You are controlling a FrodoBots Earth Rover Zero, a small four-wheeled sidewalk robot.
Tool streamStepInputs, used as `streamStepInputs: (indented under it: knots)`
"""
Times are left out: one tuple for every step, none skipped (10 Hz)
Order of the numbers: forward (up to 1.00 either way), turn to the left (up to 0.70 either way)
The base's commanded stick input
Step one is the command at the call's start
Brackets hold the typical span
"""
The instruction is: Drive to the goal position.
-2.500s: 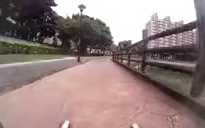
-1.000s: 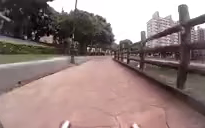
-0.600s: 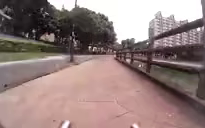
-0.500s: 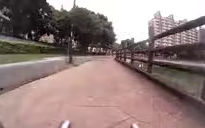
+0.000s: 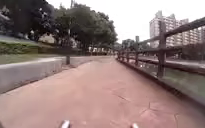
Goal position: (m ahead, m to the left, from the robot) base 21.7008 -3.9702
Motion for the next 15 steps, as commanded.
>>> streamStepInputs:
  knots:
    - [1.00,0.00]
    - [1.00,0.00]
    - [1.00,0.00]
    - [1.00,0.00]
    - [1.00,0.00]
    - [1.00,0.00]
    - [1.00,0.00]
    - [1.00,0.00]
    - [1.00,0.00]
    - [1.00,0.00]
    - [1.00,0.00]
    - [1.00,0.00]
    - [1.00,0.00]
    - [1.00,0.00]
    - [1.00,0.00]
